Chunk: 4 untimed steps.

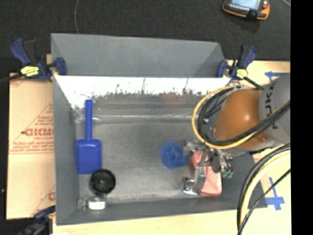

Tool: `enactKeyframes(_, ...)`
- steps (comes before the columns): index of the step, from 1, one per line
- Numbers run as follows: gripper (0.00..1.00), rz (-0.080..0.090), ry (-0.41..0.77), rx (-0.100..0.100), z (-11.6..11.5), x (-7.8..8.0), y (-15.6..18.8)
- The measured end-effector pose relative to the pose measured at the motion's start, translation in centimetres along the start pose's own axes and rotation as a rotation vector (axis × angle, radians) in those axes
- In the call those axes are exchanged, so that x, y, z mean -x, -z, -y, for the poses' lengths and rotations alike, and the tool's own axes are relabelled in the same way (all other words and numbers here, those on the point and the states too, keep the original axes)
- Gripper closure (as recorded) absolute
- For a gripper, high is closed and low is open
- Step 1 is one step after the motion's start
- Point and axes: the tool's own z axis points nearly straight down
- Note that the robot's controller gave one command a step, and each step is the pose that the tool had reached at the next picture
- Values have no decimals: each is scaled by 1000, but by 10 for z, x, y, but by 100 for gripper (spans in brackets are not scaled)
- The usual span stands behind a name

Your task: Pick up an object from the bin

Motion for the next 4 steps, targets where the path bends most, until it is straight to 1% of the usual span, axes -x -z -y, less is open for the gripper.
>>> enactKeyframes(1, 0, 14, -15, 0, -20, 2, 15)
enactKeyframes(2, 0, -1, 17, -1, 5, 0, 73)
enactKeyframes(3, 0, 7, -162, 3, -28, 18, -26)
enactKeyframes(4, 0, -3, -159, 2, -27, 9, -26)
